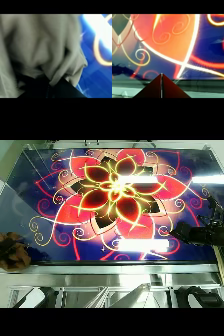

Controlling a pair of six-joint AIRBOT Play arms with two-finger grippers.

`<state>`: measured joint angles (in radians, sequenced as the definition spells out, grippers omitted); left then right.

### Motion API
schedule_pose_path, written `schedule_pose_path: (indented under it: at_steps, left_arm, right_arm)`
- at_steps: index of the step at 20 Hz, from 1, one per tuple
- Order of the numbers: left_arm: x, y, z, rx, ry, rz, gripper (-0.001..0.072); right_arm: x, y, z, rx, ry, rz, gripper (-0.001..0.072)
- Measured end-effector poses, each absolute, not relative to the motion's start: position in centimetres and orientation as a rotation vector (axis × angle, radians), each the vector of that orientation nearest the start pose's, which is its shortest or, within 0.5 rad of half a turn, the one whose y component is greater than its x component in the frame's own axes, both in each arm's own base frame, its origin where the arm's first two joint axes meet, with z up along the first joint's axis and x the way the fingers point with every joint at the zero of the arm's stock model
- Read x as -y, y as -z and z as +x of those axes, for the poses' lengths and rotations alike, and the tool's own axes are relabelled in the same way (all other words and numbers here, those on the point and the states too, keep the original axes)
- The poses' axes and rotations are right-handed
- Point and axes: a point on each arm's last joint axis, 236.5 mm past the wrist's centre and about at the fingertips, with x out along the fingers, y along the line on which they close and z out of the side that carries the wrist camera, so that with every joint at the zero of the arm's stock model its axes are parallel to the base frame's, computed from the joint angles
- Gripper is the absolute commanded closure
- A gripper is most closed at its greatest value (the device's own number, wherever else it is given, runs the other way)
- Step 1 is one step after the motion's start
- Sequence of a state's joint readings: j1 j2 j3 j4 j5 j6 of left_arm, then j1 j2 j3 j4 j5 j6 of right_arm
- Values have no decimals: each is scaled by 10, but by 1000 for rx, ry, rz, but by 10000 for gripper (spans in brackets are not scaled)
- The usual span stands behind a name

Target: Fold the shirts.

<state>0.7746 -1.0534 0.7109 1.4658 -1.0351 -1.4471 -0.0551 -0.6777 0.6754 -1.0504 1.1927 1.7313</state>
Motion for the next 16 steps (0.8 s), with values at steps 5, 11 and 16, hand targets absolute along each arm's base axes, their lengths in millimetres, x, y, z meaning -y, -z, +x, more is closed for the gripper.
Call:
schedule_pose_path:
  at_steps: [5, 11, 16]
  left_arm:
    - [-141, -27, 289, -1114, -323, -401, 683]
    - [66, -204, 365, -782, 389, -359, 682]
    - [205, -285, 348, -683, 838, -270, 680]
  right_arm:
    - [-96, -45, 252, -1179, -170, 630, 693]
    - [-96, -45, 252, -1179, -170, 629, 693]
    - [-96, -44, 252, -1179, -170, 629, 693]
